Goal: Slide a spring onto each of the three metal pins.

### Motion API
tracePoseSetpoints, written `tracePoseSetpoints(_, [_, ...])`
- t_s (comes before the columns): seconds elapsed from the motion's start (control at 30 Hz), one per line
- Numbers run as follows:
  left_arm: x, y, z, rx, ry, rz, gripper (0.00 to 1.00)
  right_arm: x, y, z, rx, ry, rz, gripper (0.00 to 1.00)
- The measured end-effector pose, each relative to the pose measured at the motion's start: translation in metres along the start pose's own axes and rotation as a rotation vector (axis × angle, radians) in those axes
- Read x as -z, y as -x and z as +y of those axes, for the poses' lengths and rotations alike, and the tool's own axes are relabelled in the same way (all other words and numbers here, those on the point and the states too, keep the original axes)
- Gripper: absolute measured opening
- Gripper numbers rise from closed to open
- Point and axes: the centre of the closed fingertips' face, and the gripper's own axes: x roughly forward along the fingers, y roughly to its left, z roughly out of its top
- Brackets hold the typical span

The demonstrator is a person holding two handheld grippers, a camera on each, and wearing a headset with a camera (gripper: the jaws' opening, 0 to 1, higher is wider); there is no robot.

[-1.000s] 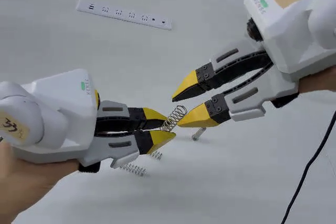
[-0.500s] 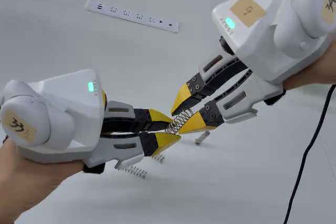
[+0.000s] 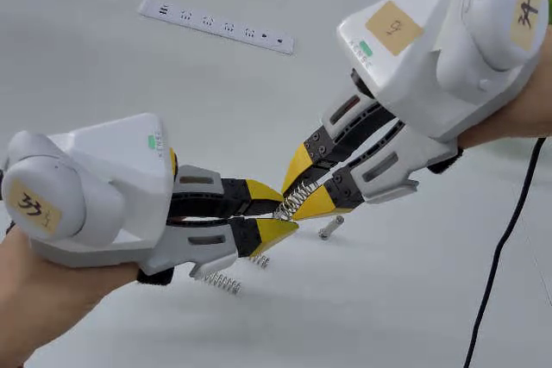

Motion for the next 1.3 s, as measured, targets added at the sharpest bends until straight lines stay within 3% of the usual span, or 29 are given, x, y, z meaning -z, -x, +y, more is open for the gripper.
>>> tracePoseSetpoints(0.93, [0.010, 0.006, 0.002, -0.011, 0.013, 0.008, 0.10, -0.003, -0.011, -0.003, -0.007, -0.023, 0.014, 0.07])
tracePoseSetpoints(1.3, [0.029, 0.031, 0.017, -0.084, 0.033, 0.035, 0.18, -0.007, -0.008, -0.013, 0.021, -0.044, -0.003, 0.07])
